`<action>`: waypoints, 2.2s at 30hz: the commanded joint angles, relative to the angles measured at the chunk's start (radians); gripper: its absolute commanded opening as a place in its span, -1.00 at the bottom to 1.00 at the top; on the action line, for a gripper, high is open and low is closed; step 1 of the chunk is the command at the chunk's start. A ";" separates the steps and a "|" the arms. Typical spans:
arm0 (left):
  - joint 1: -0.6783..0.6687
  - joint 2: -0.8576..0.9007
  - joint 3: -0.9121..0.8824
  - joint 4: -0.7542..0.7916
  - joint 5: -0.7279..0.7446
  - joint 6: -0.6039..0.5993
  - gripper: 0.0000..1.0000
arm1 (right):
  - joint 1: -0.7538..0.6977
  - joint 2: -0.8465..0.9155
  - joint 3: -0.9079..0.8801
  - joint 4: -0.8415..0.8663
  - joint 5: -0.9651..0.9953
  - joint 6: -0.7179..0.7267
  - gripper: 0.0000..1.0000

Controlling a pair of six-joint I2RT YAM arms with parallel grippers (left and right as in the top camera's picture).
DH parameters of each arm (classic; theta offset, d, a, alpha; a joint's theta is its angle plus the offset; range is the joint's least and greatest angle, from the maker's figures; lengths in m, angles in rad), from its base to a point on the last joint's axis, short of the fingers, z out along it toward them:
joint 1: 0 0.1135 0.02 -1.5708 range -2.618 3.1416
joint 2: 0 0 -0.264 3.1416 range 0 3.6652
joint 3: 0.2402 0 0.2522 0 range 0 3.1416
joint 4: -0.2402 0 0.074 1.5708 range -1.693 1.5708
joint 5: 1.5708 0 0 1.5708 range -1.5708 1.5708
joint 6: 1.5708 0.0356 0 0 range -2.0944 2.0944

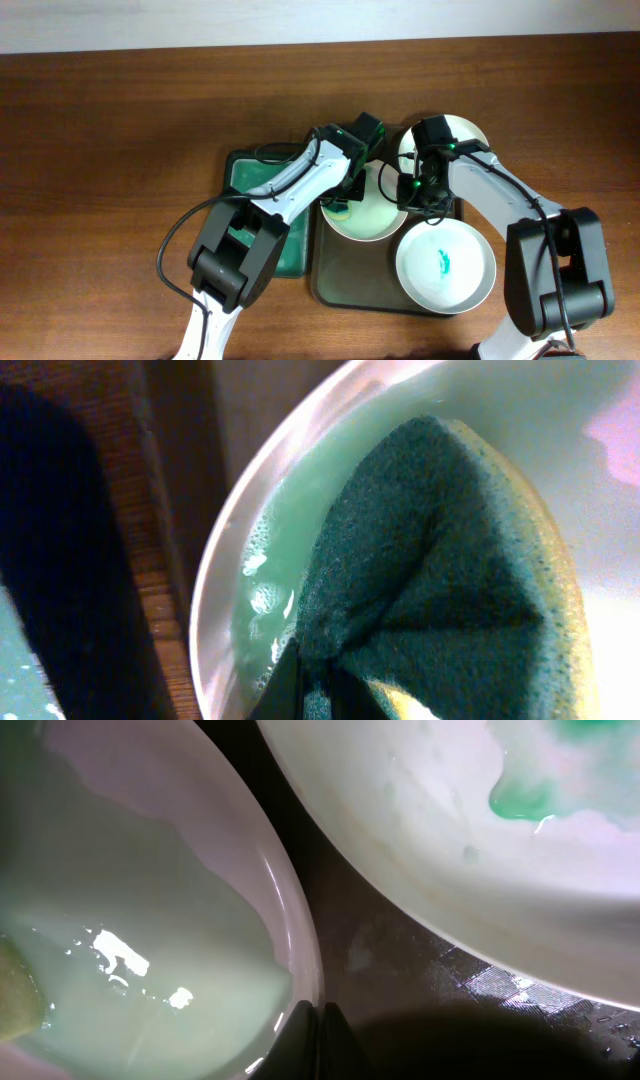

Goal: Clean dirty plates on tray and stack at the side

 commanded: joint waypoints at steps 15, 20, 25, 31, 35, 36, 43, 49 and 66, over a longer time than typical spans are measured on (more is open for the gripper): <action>-0.030 0.126 -0.012 0.277 0.727 0.131 -1.00 | 0.003 -0.021 0.006 -0.016 0.039 0.004 -0.91; -0.042 0.124 -0.011 0.282 0.893 0.246 -1.00 | 0.003 -0.021 0.006 -0.015 0.039 0.004 -0.91; -0.044 0.124 -0.011 0.288 1.015 0.352 -1.00 | 0.003 -0.021 0.006 -0.015 0.039 0.004 -0.92; -0.012 0.124 -0.010 0.231 0.847 0.394 -1.00 | 0.003 -0.021 0.006 -0.015 0.039 0.004 -0.92; 0.063 0.103 -0.010 0.148 0.474 0.195 -1.00 | 0.003 -0.021 0.006 -0.016 0.039 0.004 -0.92; 0.080 0.089 -0.010 0.136 0.431 0.180 -1.00 | 0.003 -0.021 0.006 -0.016 0.039 0.004 -0.92; 0.105 -0.070 -0.010 0.084 0.370 0.148 -1.00 | 0.003 -0.021 0.006 -0.012 0.039 0.003 -0.91; 0.159 -0.308 -0.010 0.021 0.308 0.149 -1.00 | 0.003 -0.008 0.006 0.068 0.038 -0.084 -0.21; 0.308 -0.363 -0.384 0.100 0.083 0.159 -0.56 | 0.176 -0.360 0.026 -0.086 0.569 0.009 -0.92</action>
